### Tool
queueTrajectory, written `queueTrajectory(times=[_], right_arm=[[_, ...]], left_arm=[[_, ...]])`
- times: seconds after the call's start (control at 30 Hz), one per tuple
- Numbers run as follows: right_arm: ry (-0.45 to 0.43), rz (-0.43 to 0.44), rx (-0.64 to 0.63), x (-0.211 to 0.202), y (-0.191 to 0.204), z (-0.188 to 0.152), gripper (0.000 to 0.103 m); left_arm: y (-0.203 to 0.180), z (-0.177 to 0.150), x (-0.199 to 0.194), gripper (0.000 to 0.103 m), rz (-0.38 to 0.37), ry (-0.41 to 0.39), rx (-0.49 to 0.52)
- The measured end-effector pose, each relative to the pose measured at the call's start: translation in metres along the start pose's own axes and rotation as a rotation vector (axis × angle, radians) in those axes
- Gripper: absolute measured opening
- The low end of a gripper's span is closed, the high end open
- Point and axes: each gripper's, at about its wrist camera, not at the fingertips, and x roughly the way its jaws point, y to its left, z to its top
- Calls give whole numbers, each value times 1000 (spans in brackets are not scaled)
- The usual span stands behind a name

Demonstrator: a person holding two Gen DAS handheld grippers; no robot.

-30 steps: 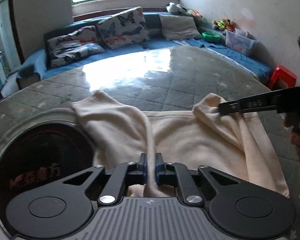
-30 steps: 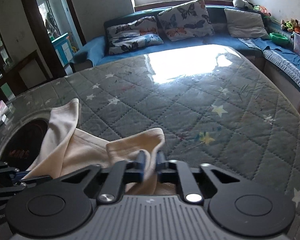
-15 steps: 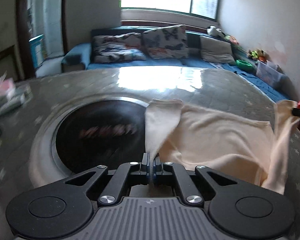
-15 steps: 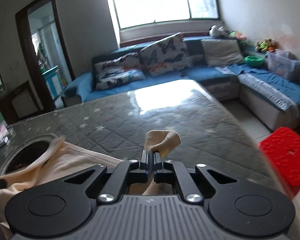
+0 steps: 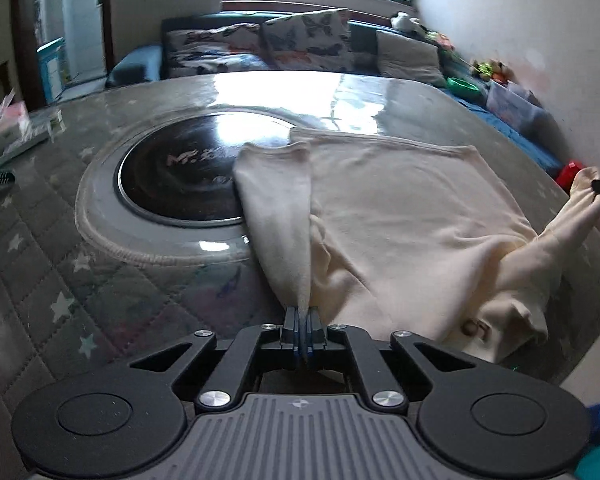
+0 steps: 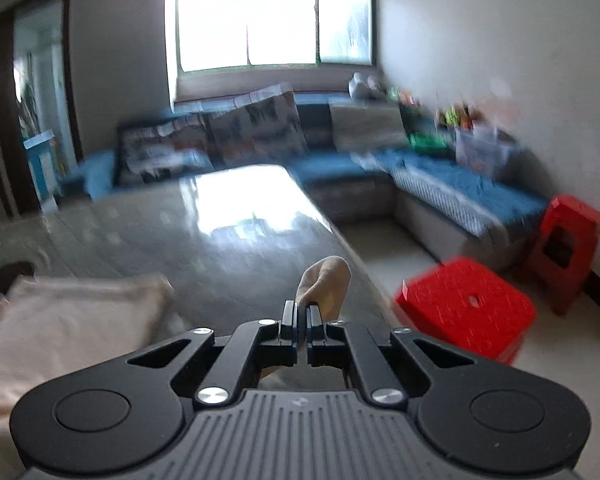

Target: Fold clothes

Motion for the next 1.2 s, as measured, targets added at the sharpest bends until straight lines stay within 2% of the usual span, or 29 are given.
queueTrajectory(times=[0.03,0.1,0.13,0.17,0.3,0.43,0.63,0.83,0.93,1.07,1.2], right_arm=[[27,-5,6,3,-4,-3,4],[56,-15,12,7,-9,-7,5],[60,-26,12,8,-10,-8,9],[61,-34,10,8,-11,-8,10],[31,-36,-26,8,-5,2,13],[22,35,-69,14,14,11,18],[131,250,-137,50,66,16,18],[192,330,-161,89,102,25,18],[219,377,-142,110,106,30,19],[248,379,-146,131,119,34,29],[266,368,-149,144,123,32,29]], left_arm=[[-1,4,-2,8,2,-11,8],[-3,10,-6,24,6,-33,26],[-4,16,-8,37,11,-53,36],[-5,17,-9,42,19,-69,46],[-9,43,4,43,42,-110,67],[-8,69,30,43,39,-116,55],[-12,99,76,43,76,-85,57],[-4,118,110,43,121,-54,51],[1,127,126,44,126,-44,34],[6,138,143,47,134,-35,20],[5,144,159,48,124,-21,36]])
